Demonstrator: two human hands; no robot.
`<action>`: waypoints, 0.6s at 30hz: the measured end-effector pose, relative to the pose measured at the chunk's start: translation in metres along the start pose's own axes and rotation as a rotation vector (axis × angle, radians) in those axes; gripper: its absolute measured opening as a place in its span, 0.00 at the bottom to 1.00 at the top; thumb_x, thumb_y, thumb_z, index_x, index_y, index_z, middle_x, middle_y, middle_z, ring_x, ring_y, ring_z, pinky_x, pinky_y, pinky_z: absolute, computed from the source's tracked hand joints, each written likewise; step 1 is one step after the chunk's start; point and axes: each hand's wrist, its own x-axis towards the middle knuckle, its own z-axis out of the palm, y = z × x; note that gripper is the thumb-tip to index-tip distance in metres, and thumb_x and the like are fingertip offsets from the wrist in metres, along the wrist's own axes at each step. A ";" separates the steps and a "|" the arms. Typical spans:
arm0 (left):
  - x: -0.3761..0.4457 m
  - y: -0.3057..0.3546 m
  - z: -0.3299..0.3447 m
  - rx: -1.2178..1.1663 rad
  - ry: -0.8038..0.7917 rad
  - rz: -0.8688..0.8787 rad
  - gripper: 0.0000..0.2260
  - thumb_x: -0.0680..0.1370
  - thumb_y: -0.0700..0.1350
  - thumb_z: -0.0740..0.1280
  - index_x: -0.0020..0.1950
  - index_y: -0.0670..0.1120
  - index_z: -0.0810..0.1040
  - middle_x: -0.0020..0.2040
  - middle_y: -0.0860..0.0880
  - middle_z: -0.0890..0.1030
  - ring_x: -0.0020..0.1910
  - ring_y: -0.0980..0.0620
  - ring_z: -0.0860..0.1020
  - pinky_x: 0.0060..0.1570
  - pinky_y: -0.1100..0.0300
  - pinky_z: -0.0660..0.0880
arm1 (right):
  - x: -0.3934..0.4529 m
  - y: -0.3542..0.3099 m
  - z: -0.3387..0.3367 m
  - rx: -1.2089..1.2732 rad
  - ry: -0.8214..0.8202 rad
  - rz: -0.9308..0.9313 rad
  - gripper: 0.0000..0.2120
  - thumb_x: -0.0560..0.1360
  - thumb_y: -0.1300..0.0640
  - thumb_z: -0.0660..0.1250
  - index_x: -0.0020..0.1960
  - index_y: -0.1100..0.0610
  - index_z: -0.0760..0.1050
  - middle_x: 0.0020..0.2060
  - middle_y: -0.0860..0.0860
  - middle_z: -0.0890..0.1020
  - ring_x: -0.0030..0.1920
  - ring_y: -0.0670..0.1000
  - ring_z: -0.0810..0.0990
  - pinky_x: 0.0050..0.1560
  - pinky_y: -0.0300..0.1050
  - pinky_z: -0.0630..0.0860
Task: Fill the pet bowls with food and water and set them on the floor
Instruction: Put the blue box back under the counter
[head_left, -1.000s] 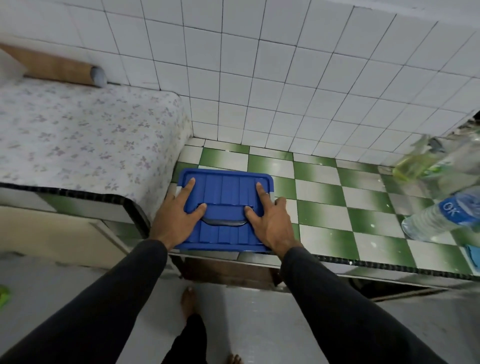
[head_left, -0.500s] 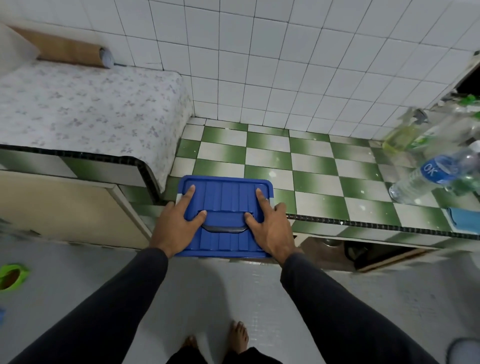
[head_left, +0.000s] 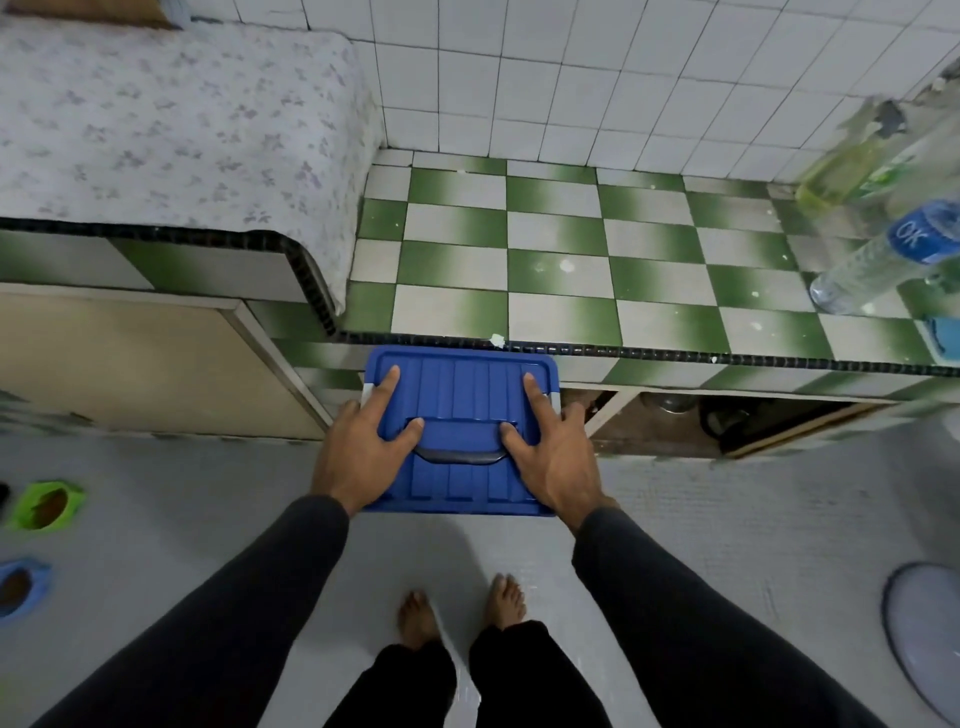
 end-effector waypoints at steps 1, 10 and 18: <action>-0.002 -0.004 0.004 -0.002 -0.003 -0.006 0.34 0.79 0.66 0.65 0.79 0.73 0.50 0.62 0.48 0.73 0.64 0.46 0.74 0.64 0.51 0.73 | 0.000 0.004 0.005 0.007 0.001 -0.001 0.37 0.76 0.31 0.61 0.78 0.30 0.43 0.59 0.53 0.63 0.55 0.57 0.78 0.60 0.55 0.80; -0.003 -0.037 0.058 0.029 -0.035 -0.019 0.35 0.80 0.63 0.66 0.81 0.69 0.50 0.64 0.47 0.73 0.62 0.47 0.73 0.63 0.52 0.73 | 0.011 0.055 0.057 0.037 -0.009 -0.022 0.38 0.76 0.30 0.60 0.73 0.22 0.35 0.52 0.44 0.55 0.49 0.48 0.70 0.53 0.50 0.81; 0.025 -0.091 0.132 0.062 -0.054 -0.053 0.35 0.79 0.65 0.64 0.79 0.74 0.46 0.55 0.51 0.68 0.56 0.44 0.75 0.55 0.52 0.72 | 0.053 0.108 0.123 -0.004 -0.030 -0.013 0.38 0.77 0.31 0.60 0.76 0.26 0.37 0.59 0.52 0.64 0.50 0.52 0.74 0.55 0.54 0.81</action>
